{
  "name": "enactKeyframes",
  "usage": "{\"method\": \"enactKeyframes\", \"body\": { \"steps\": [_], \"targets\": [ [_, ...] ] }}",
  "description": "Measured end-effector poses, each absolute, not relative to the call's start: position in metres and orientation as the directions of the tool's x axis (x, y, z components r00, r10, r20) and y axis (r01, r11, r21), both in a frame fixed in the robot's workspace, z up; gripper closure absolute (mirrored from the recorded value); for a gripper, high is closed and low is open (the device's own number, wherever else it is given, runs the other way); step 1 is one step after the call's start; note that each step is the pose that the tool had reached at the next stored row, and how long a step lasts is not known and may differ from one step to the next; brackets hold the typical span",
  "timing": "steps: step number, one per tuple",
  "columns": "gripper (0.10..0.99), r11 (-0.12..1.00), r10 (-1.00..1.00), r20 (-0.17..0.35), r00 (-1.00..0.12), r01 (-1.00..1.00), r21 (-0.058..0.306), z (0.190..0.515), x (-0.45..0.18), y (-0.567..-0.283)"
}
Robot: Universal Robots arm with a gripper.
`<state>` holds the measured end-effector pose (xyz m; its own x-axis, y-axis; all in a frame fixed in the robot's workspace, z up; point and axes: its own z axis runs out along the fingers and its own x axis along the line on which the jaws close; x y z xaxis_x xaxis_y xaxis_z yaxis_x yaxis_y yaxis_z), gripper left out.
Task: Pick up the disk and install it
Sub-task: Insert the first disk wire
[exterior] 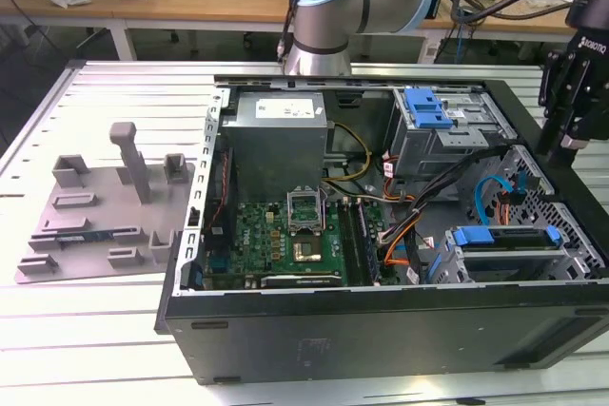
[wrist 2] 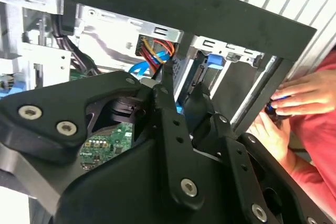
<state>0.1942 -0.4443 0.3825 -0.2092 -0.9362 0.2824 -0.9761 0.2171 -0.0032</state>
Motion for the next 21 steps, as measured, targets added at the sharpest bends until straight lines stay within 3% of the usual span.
{"method": "enactKeyframes", "body": {
  "steps": [9,14,21],
  "targets": [
    [0.725,0.245,-0.921,0.311,-0.236,-0.969,-0.01,0.369,0.192,-0.439],
    [0.725,0.245,-0.9,0.365,-0.237,-0.969,-0.026,0.366,0.192,-0.426],
    [0.725,0.248,-0.892,0.382,-0.24,-0.968,-0.031,0.353,0.189,-0.421]
  ]
}}
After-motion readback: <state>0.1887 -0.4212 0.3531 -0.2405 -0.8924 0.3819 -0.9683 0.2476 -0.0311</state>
